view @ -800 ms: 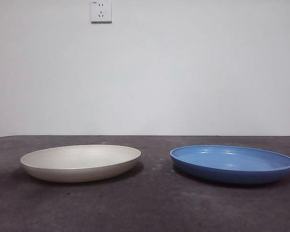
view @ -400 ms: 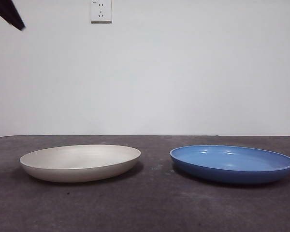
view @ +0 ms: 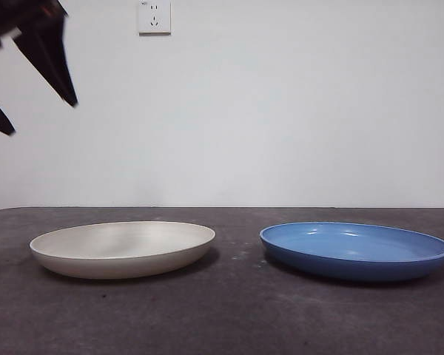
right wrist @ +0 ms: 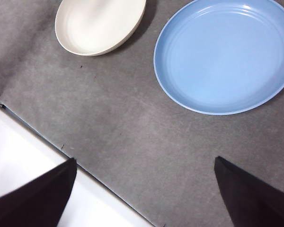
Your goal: Pick up the white plate, put it on the blue plate, put it on desk
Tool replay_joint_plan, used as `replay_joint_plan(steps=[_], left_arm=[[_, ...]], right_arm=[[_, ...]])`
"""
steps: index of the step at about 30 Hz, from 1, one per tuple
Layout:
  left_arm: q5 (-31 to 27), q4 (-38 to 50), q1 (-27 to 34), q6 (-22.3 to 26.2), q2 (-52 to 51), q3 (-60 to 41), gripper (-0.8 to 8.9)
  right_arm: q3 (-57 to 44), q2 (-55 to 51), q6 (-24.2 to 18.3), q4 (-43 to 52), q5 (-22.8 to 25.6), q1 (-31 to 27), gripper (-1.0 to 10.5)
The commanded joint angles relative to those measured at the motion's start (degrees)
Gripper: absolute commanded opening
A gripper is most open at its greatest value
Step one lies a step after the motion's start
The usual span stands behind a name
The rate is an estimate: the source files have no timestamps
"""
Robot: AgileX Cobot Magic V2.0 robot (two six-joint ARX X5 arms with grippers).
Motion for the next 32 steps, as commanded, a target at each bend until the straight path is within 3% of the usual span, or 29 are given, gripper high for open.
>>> replay_joint_plan(steps=[1, 15, 32], left_arm=[[-0.5, 0.6, -0.1, 1.4, 5.3, 3.2, 4.68], [-1.6, 5.5, -0.1, 1.7, 22.1, 6.0, 4.67], [-1.6, 8.3, 0.0, 1.7, 29.3, 6.0, 4.29]], right_arm=[[1.1, 0.3, 0.6, 0.5, -0.1, 0.2, 4.7], [1.1, 0.3, 0.6, 0.9, -0.1, 0.2, 4.7], [1.1, 0.3, 0.6, 1.8, -0.1, 0.2, 4.7]])
